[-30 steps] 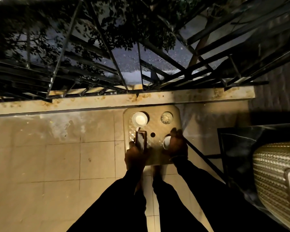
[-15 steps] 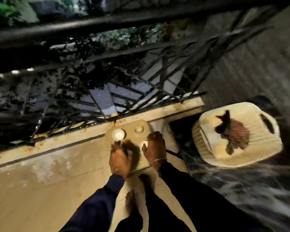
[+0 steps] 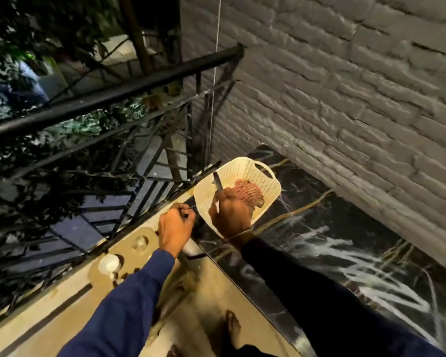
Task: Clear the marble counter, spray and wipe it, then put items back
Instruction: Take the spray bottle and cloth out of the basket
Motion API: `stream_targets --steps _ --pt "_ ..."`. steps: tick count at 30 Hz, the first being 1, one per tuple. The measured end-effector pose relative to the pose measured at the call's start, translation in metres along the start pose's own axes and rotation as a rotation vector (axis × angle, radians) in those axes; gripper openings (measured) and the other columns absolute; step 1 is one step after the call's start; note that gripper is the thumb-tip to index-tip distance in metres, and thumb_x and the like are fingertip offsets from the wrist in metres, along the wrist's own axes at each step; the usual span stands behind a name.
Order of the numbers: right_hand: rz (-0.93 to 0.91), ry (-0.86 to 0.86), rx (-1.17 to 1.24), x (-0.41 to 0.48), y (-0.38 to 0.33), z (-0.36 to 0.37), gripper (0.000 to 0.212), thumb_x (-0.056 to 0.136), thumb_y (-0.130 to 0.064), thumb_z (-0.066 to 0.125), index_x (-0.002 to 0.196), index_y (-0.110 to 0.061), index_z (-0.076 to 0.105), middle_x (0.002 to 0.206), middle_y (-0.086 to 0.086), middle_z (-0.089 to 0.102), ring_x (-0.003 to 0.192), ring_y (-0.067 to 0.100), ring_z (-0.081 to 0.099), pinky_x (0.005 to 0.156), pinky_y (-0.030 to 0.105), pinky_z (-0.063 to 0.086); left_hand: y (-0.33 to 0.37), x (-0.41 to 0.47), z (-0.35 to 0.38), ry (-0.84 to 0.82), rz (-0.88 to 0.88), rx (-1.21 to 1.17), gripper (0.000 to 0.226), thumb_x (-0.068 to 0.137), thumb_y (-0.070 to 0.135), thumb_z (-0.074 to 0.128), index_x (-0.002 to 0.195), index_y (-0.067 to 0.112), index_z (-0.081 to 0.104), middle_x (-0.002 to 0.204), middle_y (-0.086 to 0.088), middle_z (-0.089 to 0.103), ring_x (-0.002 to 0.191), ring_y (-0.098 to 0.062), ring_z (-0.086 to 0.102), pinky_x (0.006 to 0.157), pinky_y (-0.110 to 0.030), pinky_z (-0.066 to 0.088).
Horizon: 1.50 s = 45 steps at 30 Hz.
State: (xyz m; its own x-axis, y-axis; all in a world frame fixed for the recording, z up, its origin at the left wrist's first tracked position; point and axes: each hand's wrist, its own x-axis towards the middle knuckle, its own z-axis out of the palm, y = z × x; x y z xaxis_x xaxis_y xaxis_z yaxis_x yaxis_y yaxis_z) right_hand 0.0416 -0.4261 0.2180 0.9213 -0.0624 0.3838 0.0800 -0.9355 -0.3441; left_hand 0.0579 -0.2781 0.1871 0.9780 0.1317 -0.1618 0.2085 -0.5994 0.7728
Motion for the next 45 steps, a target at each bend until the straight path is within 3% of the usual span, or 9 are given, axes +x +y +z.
stream_targets --steps 7,12,18,26,31,33,37,40,45 --pt "0.238 -0.200 0.022 0.048 0.095 -0.050 0.033 0.085 -0.029 0.056 0.107 -0.005 0.065 0.112 0.015 0.065 0.107 0.032 0.058 0.093 0.037 0.048 0.024 0.012 0.041 -0.101 -0.066 0.008 0.031 0.086 0.040 0.069 0.096 0.011 0.069 0.088 -0.006 0.074 0.081 -0.027 0.071 0.076 -0.041 0.060" --pt "0.197 -0.612 0.135 0.065 0.133 -0.036 0.055 0.072 -0.027 0.080 0.121 -0.015 0.059 0.118 0.007 0.064 0.113 0.027 0.057 0.096 0.025 0.039 0.026 0.010 0.061 -0.093 -0.127 -0.050 0.047 0.082 0.026 0.078 0.122 0.008 0.060 0.103 -0.008 0.073 0.087 -0.026 0.072 0.077 -0.045 0.061" --pt "0.204 -0.769 0.436 0.059 0.116 0.026 0.085 0.065 -0.023 0.087 0.138 -0.018 0.043 0.130 0.005 0.057 0.118 0.022 0.053 0.102 0.030 0.041 0.037 -0.005 0.064 -0.039 -0.073 -0.032 0.052 0.082 0.017 0.079 0.128 0.006 0.057 0.106 -0.007 0.074 0.095 -0.022 0.072 0.084 -0.042 0.058" --pt "0.356 -0.528 0.578 0.056 0.095 0.090 0.049 0.077 -0.031 0.075 0.115 -0.015 0.049 0.094 0.001 0.064 0.090 0.024 0.061 0.085 0.046 0.052 0.018 0.005 0.065 -0.055 -0.127 -0.159 0.050 0.075 0.027 0.083 0.117 0.030 0.056 0.096 0.009 0.070 0.085 -0.008 0.070 0.072 -0.039 0.062" --pt "0.415 -0.509 0.635 0.064 0.078 0.078 0.065 0.085 -0.024 0.068 0.136 -0.018 0.028 0.090 0.001 0.063 0.091 0.028 0.064 0.081 0.028 0.047 0.010 0.014 0.055 -0.082 -0.054 -0.016 0.061 0.062 0.050 0.085 0.114 0.028 0.061 0.099 0.010 0.066 0.084 -0.009 0.065 0.075 -0.038 0.059" --pt "0.400 -0.557 0.664 0.065 0.075 0.084 0.072 0.084 -0.028 0.069 0.141 -0.027 0.024 0.098 0.008 0.072 0.092 0.030 0.067 0.087 0.036 0.053 0.006 0.025 0.051 -0.095 -0.026 0.034 0.064 0.055 0.064 0.080 0.109 0.036 0.059 0.105 0.008 0.061 0.096 -0.018 0.064 0.077 -0.045 0.058" --pt "0.455 -0.565 0.724 0.065 0.078 0.093 0.076 0.082 -0.023 0.072 0.142 -0.033 0.027 0.094 0.007 0.071 0.087 0.026 0.068 0.088 0.040 0.054 0.023 0.048 0.041 -0.019 0.013 0.007 0.045 0.080 0.047 0.071 0.118 0.028 0.057 0.127 0.000 0.044 0.117 -0.027 0.053 0.092 -0.051 0.054" --pt "0.500 -0.483 0.768 0.064 0.080 0.090 0.072 0.086 -0.021 0.071 0.144 -0.020 0.030 0.096 0.013 0.068 0.091 0.029 0.065 0.081 0.028 0.047 0.045 0.070 0.038 0.069 0.220 -0.016 0.019 0.092 0.021 0.064 0.110 0.023 0.059 0.114 -0.001 0.054 0.106 -0.025 0.058 0.090 -0.046 0.053" --pt "0.574 -0.079 0.710 0.073 0.094 0.048 0.070 0.086 -0.038 0.068 0.145 -0.022 0.033 0.104 0.009 0.069 0.094 0.023 0.064 0.078 0.016 0.039 0.086 0.116 0.064 -0.006 0.346 -0.046 0.022 0.086 0.004 0.065 0.096 0.023 0.064 0.097 0.002 0.069 0.090 -0.018 0.066 0.085 -0.034 0.053"
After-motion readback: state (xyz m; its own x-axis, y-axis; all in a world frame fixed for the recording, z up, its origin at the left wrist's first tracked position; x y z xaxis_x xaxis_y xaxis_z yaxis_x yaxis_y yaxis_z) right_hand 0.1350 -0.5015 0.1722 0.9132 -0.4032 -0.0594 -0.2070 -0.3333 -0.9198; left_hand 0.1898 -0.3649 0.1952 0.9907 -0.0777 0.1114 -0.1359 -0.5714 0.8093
